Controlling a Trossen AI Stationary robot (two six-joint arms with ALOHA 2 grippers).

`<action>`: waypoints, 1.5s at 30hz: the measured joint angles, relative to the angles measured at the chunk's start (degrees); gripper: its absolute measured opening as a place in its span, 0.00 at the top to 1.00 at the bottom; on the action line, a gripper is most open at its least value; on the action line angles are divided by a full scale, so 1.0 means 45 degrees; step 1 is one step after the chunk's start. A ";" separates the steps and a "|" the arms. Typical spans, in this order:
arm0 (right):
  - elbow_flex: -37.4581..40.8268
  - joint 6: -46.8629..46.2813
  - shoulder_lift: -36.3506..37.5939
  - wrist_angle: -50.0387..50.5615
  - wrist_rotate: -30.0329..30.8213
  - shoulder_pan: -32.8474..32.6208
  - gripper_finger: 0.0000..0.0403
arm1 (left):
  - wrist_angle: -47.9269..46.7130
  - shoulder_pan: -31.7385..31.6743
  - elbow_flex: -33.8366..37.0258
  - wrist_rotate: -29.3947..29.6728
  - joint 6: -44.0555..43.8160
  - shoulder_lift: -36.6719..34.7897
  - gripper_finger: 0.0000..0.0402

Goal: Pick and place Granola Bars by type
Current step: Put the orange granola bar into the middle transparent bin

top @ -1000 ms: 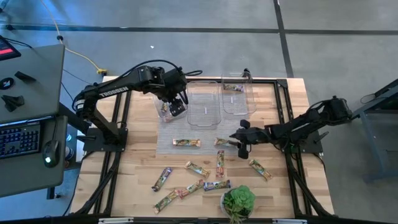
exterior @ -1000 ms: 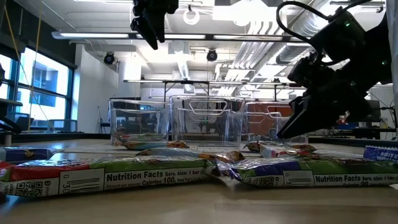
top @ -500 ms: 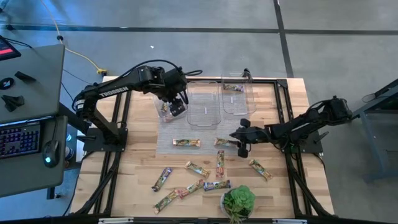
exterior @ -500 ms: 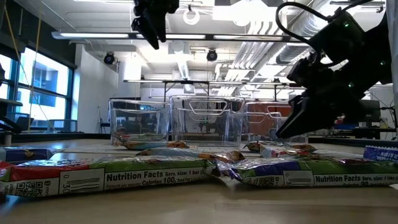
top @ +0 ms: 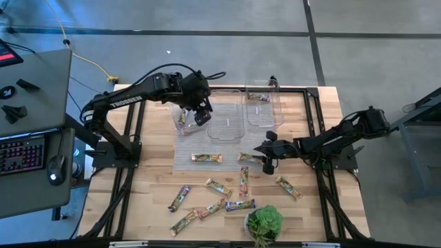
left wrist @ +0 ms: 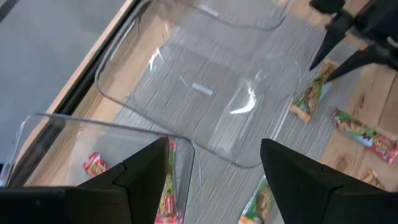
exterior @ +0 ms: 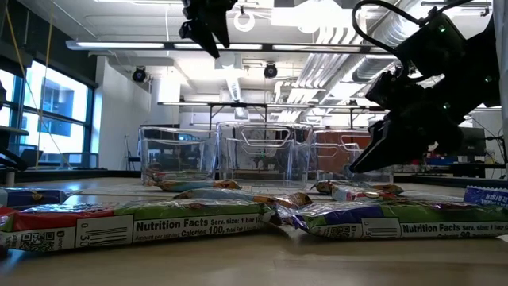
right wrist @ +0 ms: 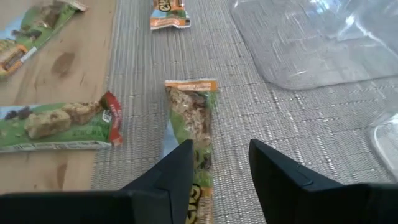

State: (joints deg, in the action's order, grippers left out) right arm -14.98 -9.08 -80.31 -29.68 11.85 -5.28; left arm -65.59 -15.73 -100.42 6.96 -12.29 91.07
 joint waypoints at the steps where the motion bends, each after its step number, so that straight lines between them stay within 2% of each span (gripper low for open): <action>1: -0.0003 -0.0215 0.0000 -0.0008 -0.0009 0.0000 0.65 | 0.0099 0.0000 0.0000 0.0000 0.0000 0.0000 0.38; 6: -0.0015 -0.0790 -0.0001 0.0208 -0.0583 0.0000 0.65 | 0.0592 0.0003 0.0000 0.0005 0.0000 0.0000 0.38; 11: -0.0015 0.0297 0.0000 0.0294 -0.0532 -0.0005 0.64 | 0.0715 0.0000 0.0000 0.0013 0.0000 0.0000 0.38; 14: -0.0015 0.0260 0.0000 0.0298 -0.0424 -0.0005 0.59 | 0.0710 0.0000 0.0000 0.0031 0.0000 0.0000 0.38; 19: -0.0015 0.0029 0.0000 0.0304 -0.1041 -0.0040 0.47 | 0.0706 0.0000 0.0000 0.0039 0.0000 0.0000 0.38; 22: -0.0014 0.0117 0.0000 0.0341 -0.1148 -0.0348 0.44 | 0.0699 0.0000 0.0000 0.0039 0.0000 0.0000 0.38; 29: 0.0010 0.0047 -0.0071 0.0997 0.0301 -0.1044 0.44 | 0.0696 0.0000 0.0000 0.0034 0.0000 0.0000 0.38; 35: 0.0010 0.0311 -0.0956 0.0302 0.0370 -0.1113 0.41 | 0.0691 0.0000 0.0000 0.0029 -0.0001 0.0000 0.38; 40: -0.0032 0.0362 -0.2278 -0.1221 0.0388 -0.1088 0.39 | 0.0691 0.0000 0.0000 0.0029 -0.0001 0.0000 0.38; 45: -0.0029 0.0343 -0.2633 -0.1607 0.0526 -0.1088 0.40 | 0.0691 0.0000 0.0000 0.0029 -0.0002 0.0000 0.38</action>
State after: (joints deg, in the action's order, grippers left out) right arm -15.11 -7.54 -92.16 -36.92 14.22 -10.17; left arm -62.48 -15.73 -100.42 7.09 -12.30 91.07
